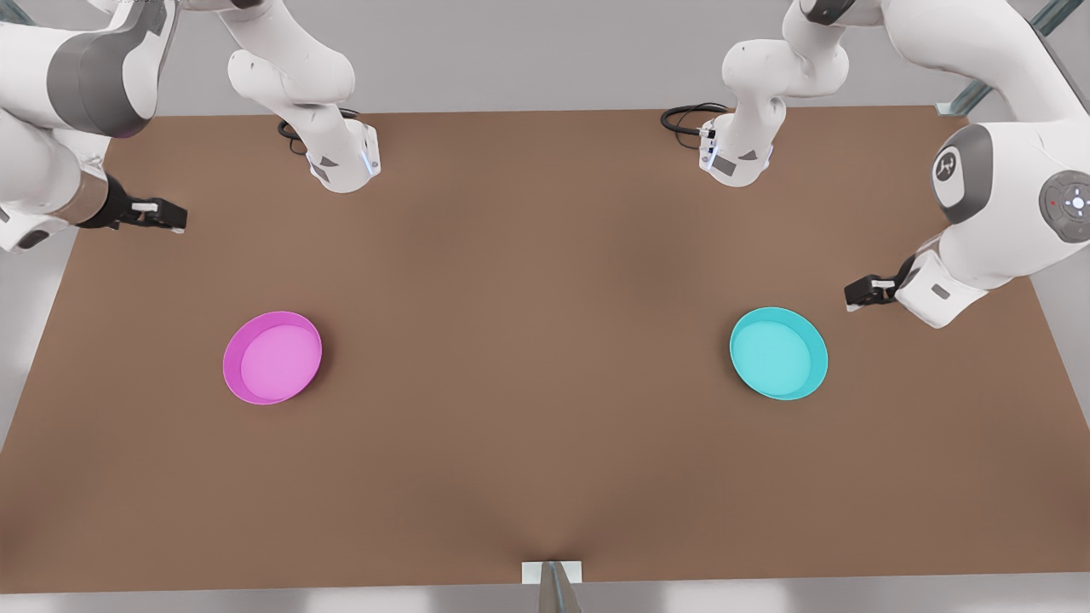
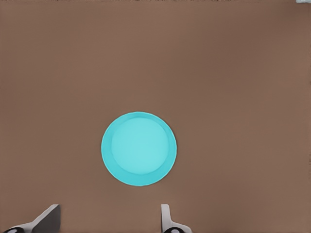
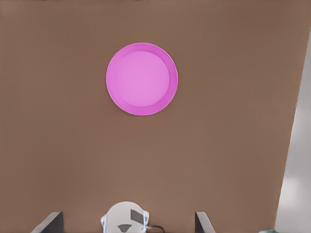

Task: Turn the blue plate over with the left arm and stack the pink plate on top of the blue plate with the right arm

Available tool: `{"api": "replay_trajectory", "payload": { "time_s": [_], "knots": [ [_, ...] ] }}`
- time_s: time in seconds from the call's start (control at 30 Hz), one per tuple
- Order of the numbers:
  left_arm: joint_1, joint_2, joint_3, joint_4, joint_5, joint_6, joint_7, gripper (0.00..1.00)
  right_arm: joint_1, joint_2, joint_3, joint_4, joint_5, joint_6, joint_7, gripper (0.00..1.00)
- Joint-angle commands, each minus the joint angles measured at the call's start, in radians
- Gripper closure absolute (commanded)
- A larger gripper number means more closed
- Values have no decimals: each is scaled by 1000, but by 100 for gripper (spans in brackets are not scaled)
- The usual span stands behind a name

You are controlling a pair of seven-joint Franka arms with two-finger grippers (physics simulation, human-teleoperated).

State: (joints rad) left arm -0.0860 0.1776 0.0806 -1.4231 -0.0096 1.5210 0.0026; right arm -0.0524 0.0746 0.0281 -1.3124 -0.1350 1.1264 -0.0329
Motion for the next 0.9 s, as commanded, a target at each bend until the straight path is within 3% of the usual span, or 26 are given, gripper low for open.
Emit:
{"api": "replay_trajectory", "payload": {
  "time_s": [0.0, 0.1, 0.17, 0.3, 0.37, 0.83, 0.87],
  "knots": [
    [0, 0, 1, 0, -1, 24, -32, 0, 12, 27, 3, 12, -2, 47, -28, 0],
    [40, 94, -1, -37, -10, 51, -33, 0, 3, 71, 3, 64, -3, 92, -28, 0],
    [135, 253, -7, -54, -182, 197, 61, 0, -10, 99, 1, 64, -12, 113, -27, 0],
    [186, 335, -7, -260, -294, 513, 600, 0, -29, 119, 0, 65, -12, 223, -27, 0],
    [212, 367, 1, -260, -374, 524, 680, 0, -30, 126, 0, 65, -14, 257, -27, 0],
    [224, 451, 42, -310, -363, 533, 787, 1, -30, 159, 1, 65, -15, 302, -28, 0],
    [224, 461, 42, -310, -363, 538, 784, 20, -24, 159, 1, 65, -14, 296, -25, 0]
  ]
}}
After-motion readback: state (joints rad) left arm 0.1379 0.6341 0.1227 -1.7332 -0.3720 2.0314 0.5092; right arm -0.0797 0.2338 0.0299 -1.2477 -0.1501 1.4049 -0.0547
